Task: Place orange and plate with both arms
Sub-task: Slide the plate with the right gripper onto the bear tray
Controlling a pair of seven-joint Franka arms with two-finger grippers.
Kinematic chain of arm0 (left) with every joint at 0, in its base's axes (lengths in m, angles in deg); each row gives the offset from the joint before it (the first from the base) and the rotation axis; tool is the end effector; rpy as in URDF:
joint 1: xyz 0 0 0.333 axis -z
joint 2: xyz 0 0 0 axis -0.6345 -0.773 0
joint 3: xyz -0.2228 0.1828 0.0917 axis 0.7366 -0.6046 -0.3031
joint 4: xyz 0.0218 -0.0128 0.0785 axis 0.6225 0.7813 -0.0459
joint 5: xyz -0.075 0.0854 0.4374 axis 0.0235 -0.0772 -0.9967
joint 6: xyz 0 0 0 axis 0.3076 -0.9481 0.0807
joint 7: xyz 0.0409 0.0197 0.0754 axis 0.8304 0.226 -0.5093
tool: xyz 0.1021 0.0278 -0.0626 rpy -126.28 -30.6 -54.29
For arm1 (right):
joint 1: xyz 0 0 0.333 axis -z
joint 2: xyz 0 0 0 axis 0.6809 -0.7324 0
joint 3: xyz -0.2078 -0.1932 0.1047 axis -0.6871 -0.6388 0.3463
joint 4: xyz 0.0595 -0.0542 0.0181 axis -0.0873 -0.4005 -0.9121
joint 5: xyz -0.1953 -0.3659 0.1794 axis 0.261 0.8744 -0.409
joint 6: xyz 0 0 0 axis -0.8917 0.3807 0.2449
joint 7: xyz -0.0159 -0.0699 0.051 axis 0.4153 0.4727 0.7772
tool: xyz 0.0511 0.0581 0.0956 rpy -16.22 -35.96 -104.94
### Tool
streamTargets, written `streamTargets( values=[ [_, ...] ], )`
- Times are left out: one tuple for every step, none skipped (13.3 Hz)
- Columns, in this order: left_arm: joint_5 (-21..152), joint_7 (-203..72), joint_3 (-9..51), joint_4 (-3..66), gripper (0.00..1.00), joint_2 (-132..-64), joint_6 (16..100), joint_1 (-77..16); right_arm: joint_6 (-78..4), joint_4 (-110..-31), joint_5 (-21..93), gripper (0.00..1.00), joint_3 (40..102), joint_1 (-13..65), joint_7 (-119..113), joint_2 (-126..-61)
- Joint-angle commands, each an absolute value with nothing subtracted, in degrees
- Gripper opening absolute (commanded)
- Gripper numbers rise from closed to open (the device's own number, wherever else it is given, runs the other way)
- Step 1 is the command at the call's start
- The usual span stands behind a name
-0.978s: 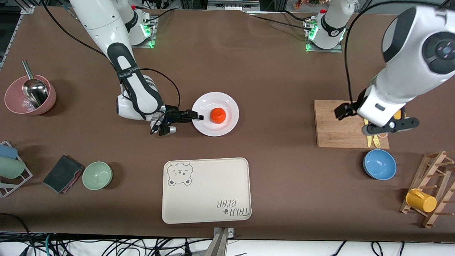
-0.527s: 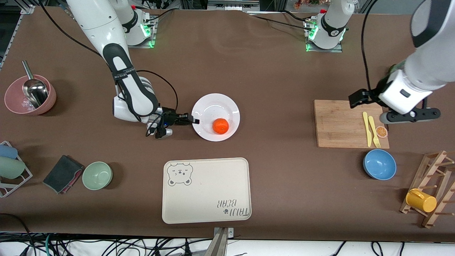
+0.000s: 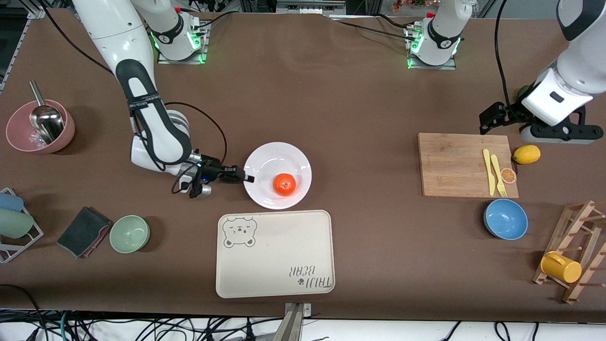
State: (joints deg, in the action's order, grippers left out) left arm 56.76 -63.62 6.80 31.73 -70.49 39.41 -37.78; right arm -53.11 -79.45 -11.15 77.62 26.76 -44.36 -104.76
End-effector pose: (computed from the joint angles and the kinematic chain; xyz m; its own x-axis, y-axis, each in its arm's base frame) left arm 0.6100 -0.0614 0.5323 0.9998 -0.0190 0.0062 -0.0191 -0.9998 0.0041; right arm 0.6211 0.2292 0.1097 0.9951 -0.0887 0.0441 -0.0143 -0.5684 -0.8226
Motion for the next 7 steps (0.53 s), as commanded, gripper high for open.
streamTargets(
  values=[
    [57.6,-61.5,6.5,33.1,1.0,-68.7,40.1,-38.7,-53.2,-72.6,-12.3,0.0,78.1,28.4,-44.4,-108.2],
    [57.6,-61.6,6.5,32.9,1.0,-68.8,40.1,-39.0,-53.1,-69.3,-12.4,0.0,78.1,29.9,-44.3,-110.2],
    [57.6,-61.5,6.5,32.6,1.0,-69.5,40.3,-39.0,-53.0,-66.3,-12.4,0.0,78.1,31.0,-44.3,-112.3],
    [57.6,-61.8,6.5,32.4,1.0,-70.3,40.5,-39.0,-53.0,-64.0,-12.2,0.0,78.1,31.8,-44.3,-114.5],
    [57.7,-62.0,5.8,32.4,1.0,-70.6,41.0,-39.0,-53.4,-61.3,-12.5,0.0,78.1,32.4,-44.3,-116.5],
    [57.8,-62.1,4.6,32.4,1.0,-70.8,42.1,-38.7,-53.5,-58.0,-13.9,0.0,78.1,32.5,-44.2,-118.5],
    [57.5,-62.0,4.5,32.4,1.0,-70.7,42.5,-38.6,-53.7,-55.9,-14.8,0.0,78.1,32.5,-43.4,-119.9]
  ],
)
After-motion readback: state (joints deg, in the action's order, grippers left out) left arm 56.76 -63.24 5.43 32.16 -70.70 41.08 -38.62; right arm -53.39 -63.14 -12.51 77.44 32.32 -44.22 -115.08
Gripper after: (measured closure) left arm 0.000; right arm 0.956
